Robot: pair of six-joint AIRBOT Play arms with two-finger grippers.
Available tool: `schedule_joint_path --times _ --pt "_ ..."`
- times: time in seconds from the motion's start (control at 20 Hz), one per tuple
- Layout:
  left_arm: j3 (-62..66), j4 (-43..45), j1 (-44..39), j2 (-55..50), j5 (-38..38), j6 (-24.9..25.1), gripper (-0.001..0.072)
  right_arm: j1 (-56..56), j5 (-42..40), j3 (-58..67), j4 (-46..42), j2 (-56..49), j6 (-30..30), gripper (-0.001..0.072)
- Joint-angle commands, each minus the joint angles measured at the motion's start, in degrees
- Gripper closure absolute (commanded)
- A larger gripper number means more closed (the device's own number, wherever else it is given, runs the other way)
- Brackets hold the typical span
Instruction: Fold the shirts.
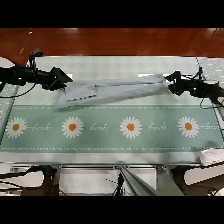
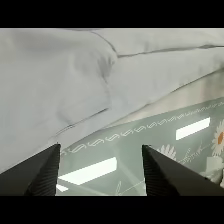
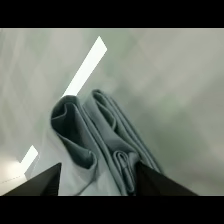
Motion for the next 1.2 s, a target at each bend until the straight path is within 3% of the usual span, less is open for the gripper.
schedule_joint_path --times 0.0,0.05,0.15,0.2,0.3,0.4,0.5,0.55,0.6,0.65,0.75,0.95,1.15 --pt "0.0 -5.1 -2.7 0.9 0.9 1.2 0.0113 5.7 -5.5 0.0 3.2 -2.0 0.2 0.0184" --pt "0.0 -8.4 -3.3 1.1 0.9 3.1 0.0113 7.0 -7.3 0.0 3.2 -2.4 0.5 0.0203" --pt "0.0 -13.6 -3.7 1.4 1.0 5.0 0.0113 9.4 -10.8 0.0 3.2 -3.0 0.6 0.0344" --pt "0.0 -15.5 -3.7 1.4 1.0 5.6 0.0113 10.1 -12.1 0.0 3.1 -3.0 0.2 0.0500" --pt "0.0 -15.9 -3.6 1.4 1.2 5.8 0.0113 10.3 -11.2 0.0 3.1 -3.0 -0.5 0.0684" --pt "0.0 -15.9 -3.6 1.4 1.3 6.0 0.0113 9.6 -7.4 0.0 3.1 -2.2 -2.1 0.0685" --pt "0.0 -16.3 -3.6 1.4 1.4 6.0 0.0114 9.0 -2.9 0.0 2.3 1.2 -7.7 0.0685" --pt "0.0 -17.5 -3.8 1.4 1.4 5.9 0.0157 8.8 -1.2 0.0 0.2 3.8 -8.2 0.0685" --pt "0.0 -19.4 -4.2 1.3 1.5 6.0 0.0405 8.8 0.4 0.0 -2.9 7.3 -8.1 0.0685" --pt "0.0 -21.0 -4.9 1.3 2.4 6.0 0.0546 8.8 1.8 0.0 -6.3 11.2 -7.3 0.0685" --pt "0.0 -21.4 -8.2 1.3 6.3 7.6 0.0682 8.9 3.1 0.0 -13.0 19.5 -3.4 0.0686" --pt "0.0 -21.4 -19.1 -1.5 15.8 8.9 0.0684 8.9 8.5 0.0 -25.0 35.8 7.0 0.0686" --pt "0.0 -22.3 -31.0 -7.4 18.5 8.3 0.0684 8.9 15.0 0.0 -35.8 48.8 16.5 0.0686"
